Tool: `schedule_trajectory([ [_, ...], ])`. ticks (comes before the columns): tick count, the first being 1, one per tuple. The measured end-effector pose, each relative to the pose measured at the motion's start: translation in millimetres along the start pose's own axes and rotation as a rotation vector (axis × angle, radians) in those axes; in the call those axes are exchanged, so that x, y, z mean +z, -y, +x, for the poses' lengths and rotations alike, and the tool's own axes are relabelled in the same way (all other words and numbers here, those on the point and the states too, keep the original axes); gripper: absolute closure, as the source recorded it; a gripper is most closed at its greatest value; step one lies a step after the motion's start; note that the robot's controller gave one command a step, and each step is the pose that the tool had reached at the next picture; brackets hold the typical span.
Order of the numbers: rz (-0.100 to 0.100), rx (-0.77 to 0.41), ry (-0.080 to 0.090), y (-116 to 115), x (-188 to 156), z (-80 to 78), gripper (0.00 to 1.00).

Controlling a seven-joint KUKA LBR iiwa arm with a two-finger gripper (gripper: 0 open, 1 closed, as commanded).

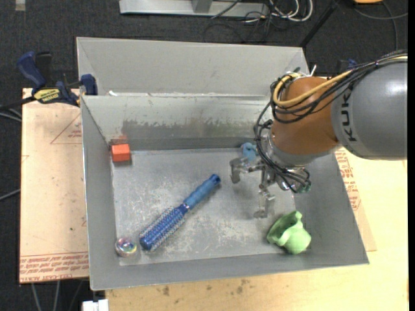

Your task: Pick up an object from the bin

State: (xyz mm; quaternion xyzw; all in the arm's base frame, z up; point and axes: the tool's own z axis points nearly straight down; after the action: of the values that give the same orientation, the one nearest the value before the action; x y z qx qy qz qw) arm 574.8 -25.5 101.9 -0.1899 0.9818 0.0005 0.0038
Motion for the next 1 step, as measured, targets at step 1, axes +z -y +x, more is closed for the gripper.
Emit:
schedule_trajectory([
  [1, -0.002, -0.382, -0.009, 29.6, 2.3, 50.2, 0.00],
])
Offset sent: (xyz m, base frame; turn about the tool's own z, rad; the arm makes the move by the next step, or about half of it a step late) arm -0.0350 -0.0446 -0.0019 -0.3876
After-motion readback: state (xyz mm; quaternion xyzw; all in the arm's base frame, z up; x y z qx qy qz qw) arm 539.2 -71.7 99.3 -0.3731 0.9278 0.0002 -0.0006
